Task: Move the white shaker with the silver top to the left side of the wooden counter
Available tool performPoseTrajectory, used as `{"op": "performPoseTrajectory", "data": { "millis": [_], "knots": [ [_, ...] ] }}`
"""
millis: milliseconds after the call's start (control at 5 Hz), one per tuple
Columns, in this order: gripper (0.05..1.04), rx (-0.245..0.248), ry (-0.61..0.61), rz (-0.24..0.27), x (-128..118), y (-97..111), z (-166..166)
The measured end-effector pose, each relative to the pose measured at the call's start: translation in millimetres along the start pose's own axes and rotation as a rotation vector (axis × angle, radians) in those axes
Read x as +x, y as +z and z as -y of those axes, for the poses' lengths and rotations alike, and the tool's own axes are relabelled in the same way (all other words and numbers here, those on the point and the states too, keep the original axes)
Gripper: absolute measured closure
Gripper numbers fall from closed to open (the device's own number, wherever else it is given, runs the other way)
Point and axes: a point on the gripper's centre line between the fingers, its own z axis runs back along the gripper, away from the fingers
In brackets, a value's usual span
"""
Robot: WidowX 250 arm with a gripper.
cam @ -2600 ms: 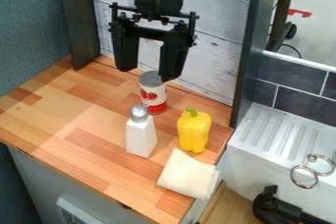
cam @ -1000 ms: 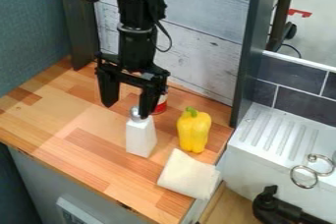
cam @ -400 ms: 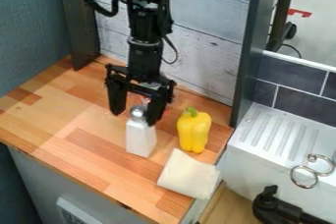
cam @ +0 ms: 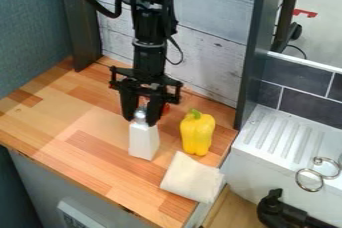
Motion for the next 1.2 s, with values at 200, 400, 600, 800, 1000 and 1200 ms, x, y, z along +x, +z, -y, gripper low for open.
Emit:
{"op": "performPoseTrajectory", "data": {
  "millis": [200, 400, 600, 800, 1000, 1200],
  "knots": [
    [0.574, -0.001, 0.022, 0.006, -8, 4, -2],
    [0.574, 0.007, 0.046, 0.06, -27, 34, -6],
    [0.574, 0.009, 0.059, 0.074, -40, 47, -10],
    [0.574, -0.011, 0.128, 0.075, -50, 49, -50],
    [0.574, -0.035, 0.152, 0.095, -51, 46, -90],
    [0.574, -0.054, 0.132, 0.051, -49, 33, -109]
  ]
}}
